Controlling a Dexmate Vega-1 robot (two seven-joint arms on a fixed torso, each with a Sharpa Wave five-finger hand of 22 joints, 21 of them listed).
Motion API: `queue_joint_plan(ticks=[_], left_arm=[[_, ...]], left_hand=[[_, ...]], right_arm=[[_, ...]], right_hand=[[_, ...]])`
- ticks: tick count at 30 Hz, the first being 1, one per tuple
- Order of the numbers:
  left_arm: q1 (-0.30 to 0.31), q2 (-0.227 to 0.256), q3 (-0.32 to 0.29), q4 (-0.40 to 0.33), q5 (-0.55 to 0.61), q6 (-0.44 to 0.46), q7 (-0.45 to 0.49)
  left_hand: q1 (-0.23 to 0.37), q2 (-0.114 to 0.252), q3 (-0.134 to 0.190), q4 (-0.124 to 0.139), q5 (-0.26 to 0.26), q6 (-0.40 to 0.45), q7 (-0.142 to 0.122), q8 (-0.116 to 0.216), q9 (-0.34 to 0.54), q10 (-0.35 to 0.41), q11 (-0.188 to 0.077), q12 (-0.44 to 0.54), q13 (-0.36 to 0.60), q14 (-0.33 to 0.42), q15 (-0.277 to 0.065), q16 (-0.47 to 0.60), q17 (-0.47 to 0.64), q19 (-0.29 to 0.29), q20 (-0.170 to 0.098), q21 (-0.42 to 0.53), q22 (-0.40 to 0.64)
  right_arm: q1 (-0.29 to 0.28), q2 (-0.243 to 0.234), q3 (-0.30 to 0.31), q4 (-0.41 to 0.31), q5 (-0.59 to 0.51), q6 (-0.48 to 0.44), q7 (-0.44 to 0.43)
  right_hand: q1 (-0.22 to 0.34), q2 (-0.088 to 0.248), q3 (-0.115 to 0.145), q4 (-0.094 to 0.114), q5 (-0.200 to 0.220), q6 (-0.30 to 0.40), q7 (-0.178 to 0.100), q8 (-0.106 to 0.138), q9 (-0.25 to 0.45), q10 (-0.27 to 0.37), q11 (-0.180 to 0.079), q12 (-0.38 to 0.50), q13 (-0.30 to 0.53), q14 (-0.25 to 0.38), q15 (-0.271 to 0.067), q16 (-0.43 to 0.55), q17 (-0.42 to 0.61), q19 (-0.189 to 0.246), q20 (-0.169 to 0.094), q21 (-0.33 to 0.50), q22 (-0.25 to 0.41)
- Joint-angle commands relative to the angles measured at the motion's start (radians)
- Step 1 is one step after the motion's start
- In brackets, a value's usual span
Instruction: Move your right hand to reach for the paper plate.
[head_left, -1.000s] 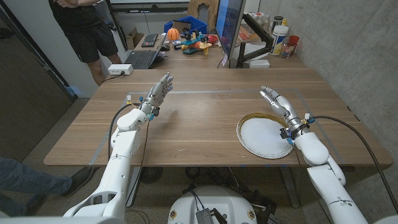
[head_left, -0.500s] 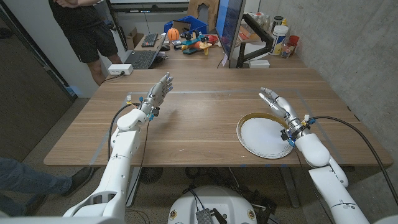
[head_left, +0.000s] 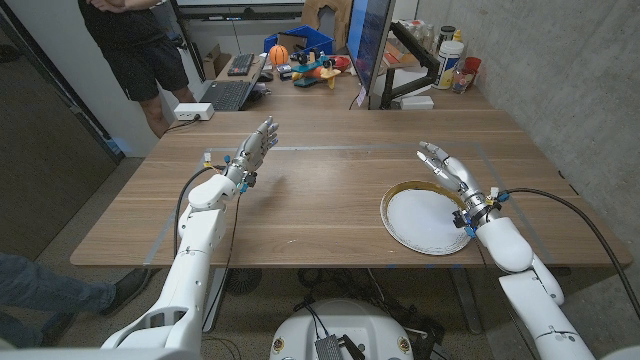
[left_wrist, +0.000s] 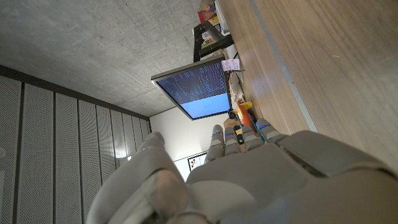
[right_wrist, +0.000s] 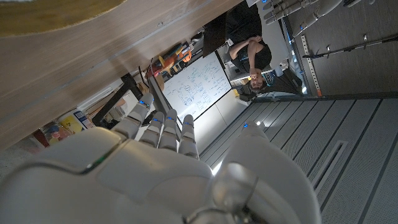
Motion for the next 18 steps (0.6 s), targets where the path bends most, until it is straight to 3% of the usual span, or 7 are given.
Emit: queue_joint_plan(ticks=[1, 18], left_arm=[[0.003, -0.001, -0.003, -0.004, -0.004, -0.004, -0.002], [0.010, 0.000, 0.003, -0.009, 0.004, -0.008, 0.005]], left_hand=[[0.003, 0.008, 0.001, -0.006, -0.002, 0.007, -0.001, 0.001, 0.003, 0.004, 0.000, -0.004, 0.001, 0.001, -0.005, 0.008, 0.003, -0.042, 0.009, -0.007, 0.005], [0.001, 0.009, 0.001, -0.009, -0.002, 0.012, 0.001, 0.001, 0.003, 0.007, -0.002, -0.005, 0.001, 0.003, -0.006, 0.009, 0.003, -0.040, 0.012, -0.013, 0.005]], right_arm=[[-0.020, 0.006, 0.006, -0.013, -0.019, 0.017, -0.008], [-0.055, 0.009, 0.015, -0.053, -0.091, 0.018, -0.028]], right_hand=[[-0.008, -0.004, -0.003, 0.002, 0.006, 0.003, -0.006, 0.003, 0.003, 0.008, 0.003, -0.005, 0.000, -0.003, 0.004, 0.000, 0.000, -0.001, -0.002, -0.004, 0.006], [-0.008, -0.003, -0.004, 0.000, 0.009, 0.013, -0.015, 0.006, 0.003, 0.013, -0.002, -0.009, 0.000, -0.002, 0.001, 0.001, -0.004, -0.003, -0.002, -0.015, 0.006]])
